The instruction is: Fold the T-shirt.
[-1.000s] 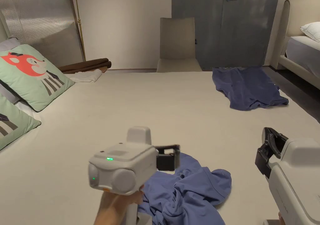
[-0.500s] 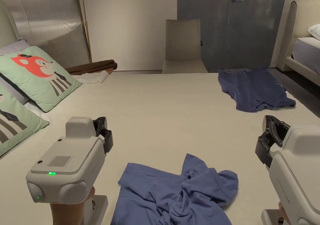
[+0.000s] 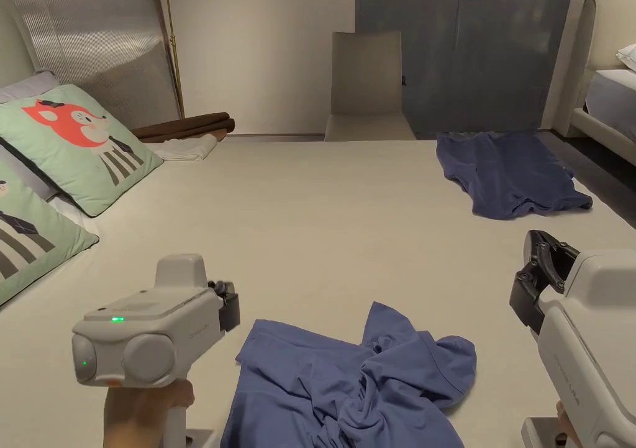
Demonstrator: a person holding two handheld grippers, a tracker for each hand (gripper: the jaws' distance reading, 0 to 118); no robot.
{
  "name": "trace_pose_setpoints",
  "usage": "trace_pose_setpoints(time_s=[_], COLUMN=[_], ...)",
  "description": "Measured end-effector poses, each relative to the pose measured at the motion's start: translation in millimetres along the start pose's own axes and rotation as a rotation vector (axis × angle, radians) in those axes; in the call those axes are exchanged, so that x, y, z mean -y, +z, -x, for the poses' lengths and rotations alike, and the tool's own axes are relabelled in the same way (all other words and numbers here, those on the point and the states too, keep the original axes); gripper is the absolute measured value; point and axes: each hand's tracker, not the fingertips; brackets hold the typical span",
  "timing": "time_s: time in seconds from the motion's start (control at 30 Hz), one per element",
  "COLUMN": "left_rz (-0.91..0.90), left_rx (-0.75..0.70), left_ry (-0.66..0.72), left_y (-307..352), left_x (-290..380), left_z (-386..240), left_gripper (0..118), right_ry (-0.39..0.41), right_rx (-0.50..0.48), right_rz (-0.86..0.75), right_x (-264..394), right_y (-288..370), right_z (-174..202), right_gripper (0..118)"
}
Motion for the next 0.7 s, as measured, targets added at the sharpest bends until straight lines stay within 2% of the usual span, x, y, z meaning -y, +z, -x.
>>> trace_pose_setpoints(time_s=[0.1,0.2,0.37,0.4,0.43,0.47,0.5,0.53,0.57,0.7], left_rz=[0.133,0.243,0.338,0.338,0.341,0.345,0.353,0.357,0.359,0.362], left_rx=[0.045,0.015,-0.005,-0.021,-0.035,-0.05,-0.054,-0.057,-0.059,-0.058], left_ry=[0.04,0.022,0.069,0.066,0.06,0.053,0.049,0.05,0.053,0.045], left_y=[-13.6,-22.3,-27.1,-26.1,-26.1,-26.1,-27.4,-27.2,-27.5,-35.5], left_x=[29.7,66.0,112.3,118.7,125.3,129.9,133.4,136.4,139.6,147.3], left_z=[3.5,2.7,6.7,6.9,7.1,7.2,7.6,7.6,7.7,2.4], left_gripper=[0,0,2,13,33,67,89,103,105,98], right_ry=[-0.001,-0.006,0.008,0.006,0.004,0.005,0.01,0.011,0.012,0.011], right_rx=[0.001,-0.006,-0.011,-0.014,-0.016,-0.017,-0.017,-0.017,-0.018,-0.016], right_rz=[0.012,0.037,0.07,0.078,0.086,0.091,0.097,0.101,0.106,0.12], right_x=[4.6,10.8,20.3,21.2,22.6,24.0,25.6,26.4,27.5,30.1], right_y=[-0.3,-1.7,-3.2,-3.6,-3.8,-4.0,-4.2,-4.4,-4.6,-4.6], right_z=[-0.7,-1.7,-2.6,-3.2,-3.8,-4.1,-4.1,-4.3,-4.7,-6.4], right_gripper=[0,0,0,0,0,0,0,0,0,0])
